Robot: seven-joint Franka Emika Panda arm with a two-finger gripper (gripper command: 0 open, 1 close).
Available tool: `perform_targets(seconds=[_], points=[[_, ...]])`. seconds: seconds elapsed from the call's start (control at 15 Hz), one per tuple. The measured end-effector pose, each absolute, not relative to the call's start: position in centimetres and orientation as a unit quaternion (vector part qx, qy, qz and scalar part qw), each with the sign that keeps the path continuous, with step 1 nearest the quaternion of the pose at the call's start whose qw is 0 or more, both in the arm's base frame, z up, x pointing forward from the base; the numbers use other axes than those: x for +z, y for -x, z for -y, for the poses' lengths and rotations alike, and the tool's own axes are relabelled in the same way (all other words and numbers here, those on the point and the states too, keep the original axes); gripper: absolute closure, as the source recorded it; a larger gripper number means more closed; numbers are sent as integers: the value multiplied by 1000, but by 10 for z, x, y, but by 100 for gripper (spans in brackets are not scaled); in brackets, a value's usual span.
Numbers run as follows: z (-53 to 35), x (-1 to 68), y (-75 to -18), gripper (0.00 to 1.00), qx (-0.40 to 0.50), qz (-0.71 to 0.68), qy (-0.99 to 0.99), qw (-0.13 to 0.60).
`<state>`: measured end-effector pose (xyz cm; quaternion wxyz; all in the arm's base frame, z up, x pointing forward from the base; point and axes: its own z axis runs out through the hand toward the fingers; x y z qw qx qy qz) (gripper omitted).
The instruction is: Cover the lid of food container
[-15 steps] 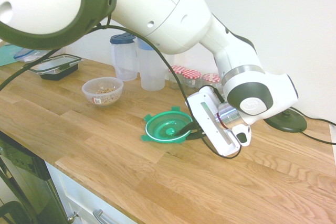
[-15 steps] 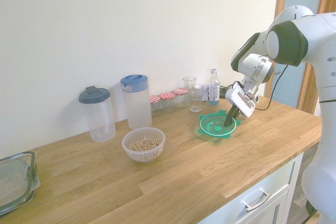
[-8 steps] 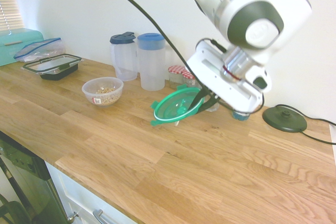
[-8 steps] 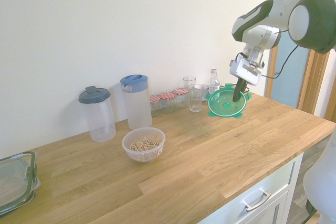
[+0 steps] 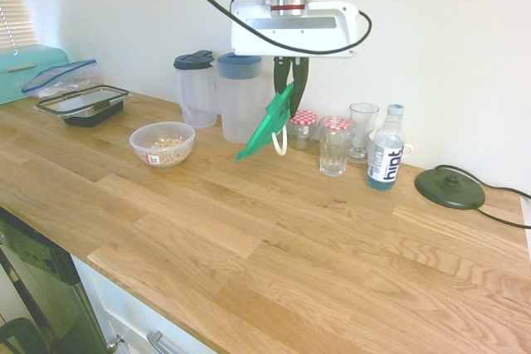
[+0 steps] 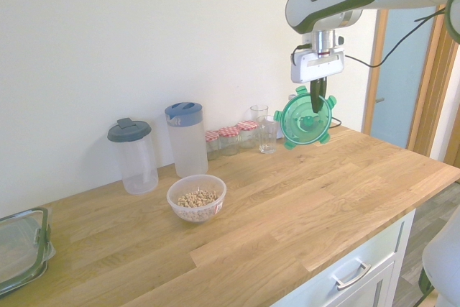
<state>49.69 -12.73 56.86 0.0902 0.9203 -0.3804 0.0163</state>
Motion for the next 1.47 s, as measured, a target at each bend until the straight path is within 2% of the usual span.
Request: perform_targets(seconds=[0.33, 0.93, 1.47], points=[[25, 563, -506, 100, 95, 398, -883, 232], [-170, 536, -484, 100, 233, 389, -761, 465], [-296, 495, -510, 100, 261, 394, -727, 497]])
